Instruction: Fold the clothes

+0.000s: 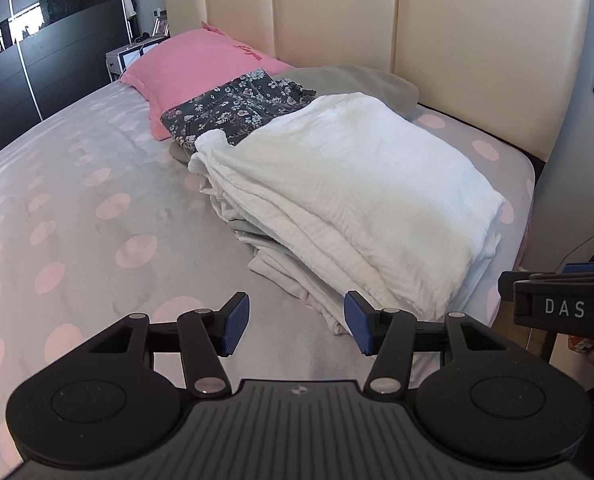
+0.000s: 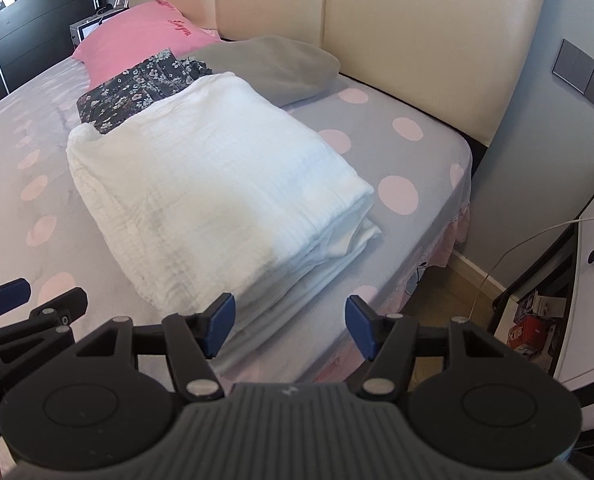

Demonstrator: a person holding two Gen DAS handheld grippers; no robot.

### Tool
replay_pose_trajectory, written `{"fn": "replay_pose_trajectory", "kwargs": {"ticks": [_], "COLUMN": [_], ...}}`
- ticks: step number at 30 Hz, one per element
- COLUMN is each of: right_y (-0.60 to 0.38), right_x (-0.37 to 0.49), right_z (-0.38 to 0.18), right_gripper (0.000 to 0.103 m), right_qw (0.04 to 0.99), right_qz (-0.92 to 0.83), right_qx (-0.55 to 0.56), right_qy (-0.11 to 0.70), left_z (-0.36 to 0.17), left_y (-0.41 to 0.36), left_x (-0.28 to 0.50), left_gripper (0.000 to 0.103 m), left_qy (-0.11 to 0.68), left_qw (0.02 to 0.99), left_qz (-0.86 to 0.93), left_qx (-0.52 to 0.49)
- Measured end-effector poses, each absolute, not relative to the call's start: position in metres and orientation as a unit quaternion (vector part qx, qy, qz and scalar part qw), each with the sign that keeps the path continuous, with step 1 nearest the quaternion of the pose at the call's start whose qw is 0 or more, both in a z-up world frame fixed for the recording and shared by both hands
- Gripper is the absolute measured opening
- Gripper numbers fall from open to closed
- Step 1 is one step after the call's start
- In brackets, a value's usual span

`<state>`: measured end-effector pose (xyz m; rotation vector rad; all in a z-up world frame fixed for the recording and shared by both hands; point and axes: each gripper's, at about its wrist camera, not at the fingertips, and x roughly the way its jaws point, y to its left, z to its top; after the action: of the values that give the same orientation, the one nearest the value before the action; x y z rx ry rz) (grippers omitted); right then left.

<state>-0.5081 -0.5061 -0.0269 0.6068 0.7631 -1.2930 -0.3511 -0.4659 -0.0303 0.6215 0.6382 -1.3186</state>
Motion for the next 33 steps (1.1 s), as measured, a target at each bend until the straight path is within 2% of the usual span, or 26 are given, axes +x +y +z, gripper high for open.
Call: {"fn": "replay_pose_trajectory", "kwargs": {"ticks": [31, 33], "right_y": [-0.5053, -0.5054], "right_x": [-0.5108, -0.5109], "right_z": [-0.026, -0.0259], "right_gripper": [0.064, 0.064], "right_qw": [0.692, 0.691], "right_qz": [-0.579, -0.578], "right_qx": [0.271, 0.271], "right_qy": [0.337, 0.337], "left_z": [-0.0286, -0.0282], "left_y": [-0.4632, -0.463], "left_x": [-0.3548, -0.3547], "left_gripper": [0.051, 0.053], "left_qy": [0.29, 0.29], "left_qw": [0.696, 0.696], "left_qz": [-0.596, -0.597], "left_qx": [0.276, 0.275]}}
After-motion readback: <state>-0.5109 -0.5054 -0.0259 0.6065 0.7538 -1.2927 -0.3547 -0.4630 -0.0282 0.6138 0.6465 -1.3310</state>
